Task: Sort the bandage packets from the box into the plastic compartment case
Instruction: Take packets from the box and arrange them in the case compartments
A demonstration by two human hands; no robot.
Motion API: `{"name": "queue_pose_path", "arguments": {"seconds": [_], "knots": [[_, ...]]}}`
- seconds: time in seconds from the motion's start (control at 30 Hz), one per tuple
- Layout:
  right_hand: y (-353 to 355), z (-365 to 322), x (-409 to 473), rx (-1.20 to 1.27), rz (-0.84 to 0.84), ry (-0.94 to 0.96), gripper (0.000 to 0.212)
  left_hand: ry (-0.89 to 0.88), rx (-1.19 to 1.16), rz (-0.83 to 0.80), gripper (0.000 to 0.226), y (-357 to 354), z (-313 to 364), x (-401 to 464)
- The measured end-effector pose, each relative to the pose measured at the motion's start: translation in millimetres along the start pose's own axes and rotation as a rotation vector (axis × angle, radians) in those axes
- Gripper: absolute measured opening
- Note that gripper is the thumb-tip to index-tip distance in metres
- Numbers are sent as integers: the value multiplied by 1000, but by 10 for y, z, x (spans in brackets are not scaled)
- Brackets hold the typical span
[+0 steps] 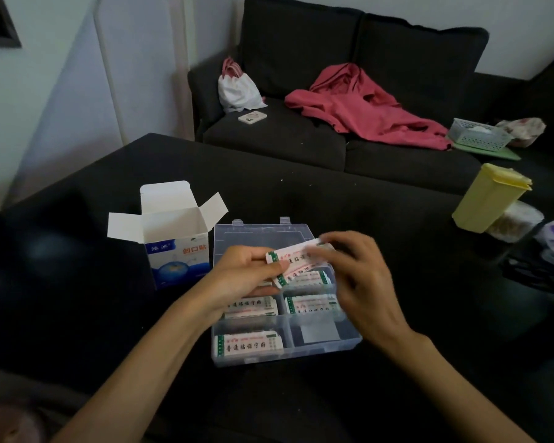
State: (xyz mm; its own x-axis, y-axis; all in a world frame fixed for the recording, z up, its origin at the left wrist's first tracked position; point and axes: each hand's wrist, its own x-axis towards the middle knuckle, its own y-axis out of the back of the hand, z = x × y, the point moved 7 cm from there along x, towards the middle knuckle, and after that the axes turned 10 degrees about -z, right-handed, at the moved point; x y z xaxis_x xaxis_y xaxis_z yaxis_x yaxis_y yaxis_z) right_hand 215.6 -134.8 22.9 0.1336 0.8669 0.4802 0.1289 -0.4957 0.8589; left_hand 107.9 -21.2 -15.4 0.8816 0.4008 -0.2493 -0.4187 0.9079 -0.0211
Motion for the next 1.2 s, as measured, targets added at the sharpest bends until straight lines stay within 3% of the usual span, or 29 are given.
{"name": "queue_pose_path", "arguments": {"seconds": [0.07, 0.13, 0.17, 0.27, 0.33, 0.47, 0.67, 0.8, 0.9, 1.2], "knots": [[50, 274, 12, 495, -17, -325, 46, -45, 112, -27, 16, -16, 43, 4], [-105, 393, -21, 1039, -197, -593, 39, -67, 172, -57, 15, -51, 46, 10], [-160, 366, -33, 1144, -316, -648, 38, -72, 194, -72, 14, -71, 44, 14], [-196, 215, -81, 959, -557, -515, 38, -72, 246, -101, 16, -148, 10, 35], [-187, 194, -108, 850, -551, -432, 33, -79, 266, -99, 22, -176, -12, 51], [-149, 250, -178, 765, -538, -443, 26, -88, 361, -131, 22, -264, -59, 73], [-122, 291, -342, 531, -647, -455, 24, -72, 656, -164, 25, -361, -166, 116], [-158, 276, -393, 420, -685, -464, 22, -75, 969, -98, 25, -375, -145, 95], [-239, 270, -391, 337, -715, -464, 23, -103, 1062, -93, 25, -409, -114, 66], [-398, 302, -264, 208, -982, -432, 15, -148, 1316, -188, 28, -545, -135, 3]]}}
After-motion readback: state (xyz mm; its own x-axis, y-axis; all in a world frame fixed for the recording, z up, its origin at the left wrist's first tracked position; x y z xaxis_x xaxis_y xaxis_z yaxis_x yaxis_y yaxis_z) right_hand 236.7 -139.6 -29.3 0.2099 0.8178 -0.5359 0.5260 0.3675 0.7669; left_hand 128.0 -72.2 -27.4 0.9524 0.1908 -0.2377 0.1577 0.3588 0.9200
